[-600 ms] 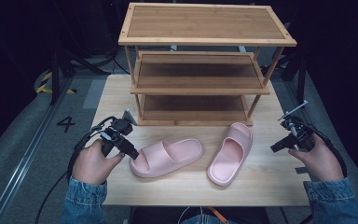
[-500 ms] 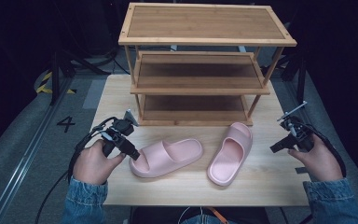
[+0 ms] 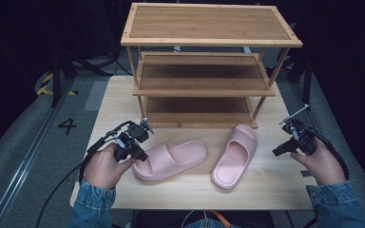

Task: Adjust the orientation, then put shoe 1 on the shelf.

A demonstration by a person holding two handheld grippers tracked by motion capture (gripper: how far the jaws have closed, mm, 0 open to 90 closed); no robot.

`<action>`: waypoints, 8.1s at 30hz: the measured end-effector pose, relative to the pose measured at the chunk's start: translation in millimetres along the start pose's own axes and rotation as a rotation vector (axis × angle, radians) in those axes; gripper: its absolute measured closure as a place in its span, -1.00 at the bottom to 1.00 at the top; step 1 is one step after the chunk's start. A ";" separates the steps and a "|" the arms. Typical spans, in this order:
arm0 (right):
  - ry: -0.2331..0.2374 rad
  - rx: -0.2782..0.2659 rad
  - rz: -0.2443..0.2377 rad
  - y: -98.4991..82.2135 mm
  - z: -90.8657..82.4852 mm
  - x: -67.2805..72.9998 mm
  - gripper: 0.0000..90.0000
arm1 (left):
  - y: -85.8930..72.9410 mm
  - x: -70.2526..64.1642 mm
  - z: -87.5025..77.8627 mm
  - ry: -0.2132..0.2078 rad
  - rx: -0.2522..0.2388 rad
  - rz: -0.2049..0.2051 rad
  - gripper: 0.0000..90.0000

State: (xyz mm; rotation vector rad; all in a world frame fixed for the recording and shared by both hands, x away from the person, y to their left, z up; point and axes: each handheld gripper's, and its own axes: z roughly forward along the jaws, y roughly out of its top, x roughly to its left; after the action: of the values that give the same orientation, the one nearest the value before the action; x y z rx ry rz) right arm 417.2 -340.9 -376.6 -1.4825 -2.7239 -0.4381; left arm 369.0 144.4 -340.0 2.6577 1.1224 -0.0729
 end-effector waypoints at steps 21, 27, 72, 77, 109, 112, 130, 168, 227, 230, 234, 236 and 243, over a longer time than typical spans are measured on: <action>0.017 0.013 -0.014 6.0 8.2 3.8 0.33 | 21.1 -30.5 74.1 -0.086 0.257 0.084 0.98; 0.015 0.015 -0.012 5.4 8.0 4.2 0.34 | 21.3 -20.9 83.2 -0.067 0.286 0.048 0.99; -0.003 0.027 0.079 -35.8 11.5 -6.1 0.33 | 101.4 -29.9 97.1 0.115 0.077 0.053 0.99; -0.001 0.032 0.069 -35.5 12.1 -4.9 0.32 | 93.9 -25.4 93.5 0.116 0.099 0.038 0.99; 0.015 0.048 -0.033 2.7 22.5 11.8 0.28 | 44.5 -9.4 72.5 -0.005 0.020 -0.118 0.31; 0.017 0.047 -0.033 2.4 23.4 12.1 0.28 | 49.2 -9.4 85.5 0.000 0.024 -0.137 0.40; 0.030 0.049 -0.007 0.3 23.0 8.7 0.26 | 48.8 -12.0 72.7 0.025 0.011 -0.066 0.86; 0.048 0.103 0.033 -32.9 55.2 11.2 0.27 | 61.7 -23.8 -50.5 0.022 -0.098 0.105 0.85; 0.072 0.086 -0.011 -36.2 55.1 15.3 0.27 | 193.0 16.6 -69.5 0.317 -0.278 0.043 0.85; 0.069 0.087 -0.015 -35.9 54.3 16.8 0.27 | 192.1 16.3 -68.7 0.328 -0.279 0.009 0.59; 0.070 0.091 -0.017 -35.6 55.1 17.1 0.27 | 184.3 18.5 -72.0 0.263 -0.301 -0.038 0.40; 0.072 0.092 -0.018 -35.2 55.6 16.5 0.26 | 177.5 20.3 -78.7 0.238 -0.289 -0.010 0.33; 0.082 0.090 -0.025 -30.9 56.9 14.8 0.26 | 136.8 18.3 -108.9 0.104 -0.290 -0.012 0.38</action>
State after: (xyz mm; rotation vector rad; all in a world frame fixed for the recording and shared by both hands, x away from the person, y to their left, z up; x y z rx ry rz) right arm 390.6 -330.5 -436.5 -1.3786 -2.6643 -0.3638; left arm 473.3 93.0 -208.3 2.4201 1.0869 0.2125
